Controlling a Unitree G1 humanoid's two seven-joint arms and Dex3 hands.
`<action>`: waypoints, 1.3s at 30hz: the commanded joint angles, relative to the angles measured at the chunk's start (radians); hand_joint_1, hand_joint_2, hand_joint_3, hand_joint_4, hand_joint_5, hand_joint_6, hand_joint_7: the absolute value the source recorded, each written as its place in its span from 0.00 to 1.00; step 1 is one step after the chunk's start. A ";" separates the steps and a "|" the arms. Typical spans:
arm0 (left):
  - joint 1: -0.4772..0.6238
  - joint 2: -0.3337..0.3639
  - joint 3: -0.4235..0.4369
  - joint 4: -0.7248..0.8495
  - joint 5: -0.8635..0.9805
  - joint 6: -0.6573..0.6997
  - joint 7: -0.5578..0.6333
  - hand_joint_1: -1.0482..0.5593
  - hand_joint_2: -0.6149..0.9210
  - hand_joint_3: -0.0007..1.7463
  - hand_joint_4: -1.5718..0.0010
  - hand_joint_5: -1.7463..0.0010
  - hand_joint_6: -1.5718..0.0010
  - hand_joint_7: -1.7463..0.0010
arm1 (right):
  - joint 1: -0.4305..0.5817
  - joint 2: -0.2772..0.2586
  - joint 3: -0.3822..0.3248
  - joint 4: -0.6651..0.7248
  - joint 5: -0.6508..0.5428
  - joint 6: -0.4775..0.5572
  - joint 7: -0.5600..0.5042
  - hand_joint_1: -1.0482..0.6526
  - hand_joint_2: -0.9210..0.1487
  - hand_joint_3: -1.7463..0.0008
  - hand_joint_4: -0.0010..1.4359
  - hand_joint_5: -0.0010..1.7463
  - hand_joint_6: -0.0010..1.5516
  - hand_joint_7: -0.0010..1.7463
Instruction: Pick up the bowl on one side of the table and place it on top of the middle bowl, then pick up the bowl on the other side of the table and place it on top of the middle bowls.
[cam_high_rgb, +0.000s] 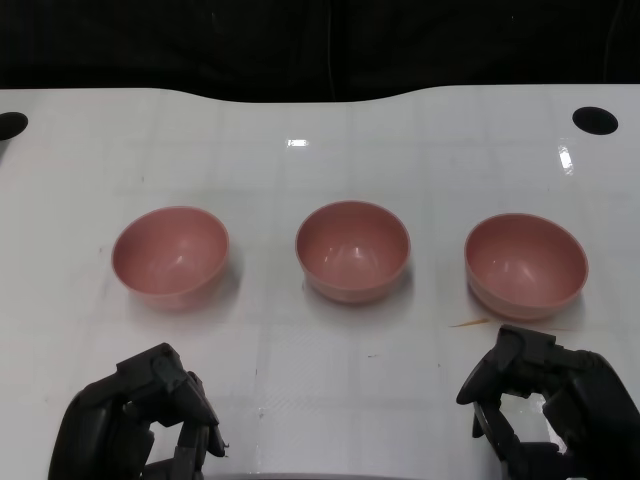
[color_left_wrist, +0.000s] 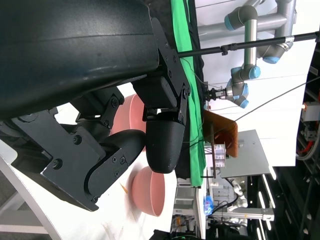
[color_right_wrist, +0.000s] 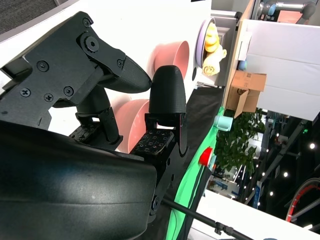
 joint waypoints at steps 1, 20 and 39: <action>0.000 0.006 0.003 0.000 -0.005 -0.003 -0.006 0.59 0.65 0.79 0.42 0.07 0.43 0.22 | 0.004 -0.015 -0.015 -0.003 0.003 -0.007 -0.004 0.53 0.51 0.28 0.55 0.90 0.53 0.73; -0.007 0.004 0.010 0.010 0.002 -0.006 0.002 0.58 0.65 0.78 0.43 0.06 0.44 0.20 | -0.003 -0.011 -0.014 0.007 0.004 -0.012 -0.004 0.53 0.52 0.26 0.56 0.89 0.53 0.73; -0.019 0.003 0.013 0.031 -0.007 -0.035 -0.010 0.58 0.65 0.78 0.43 0.05 0.44 0.20 | -0.049 -0.137 -0.041 -0.085 -0.134 0.044 -0.009 0.35 0.08 0.97 0.27 0.39 0.36 0.01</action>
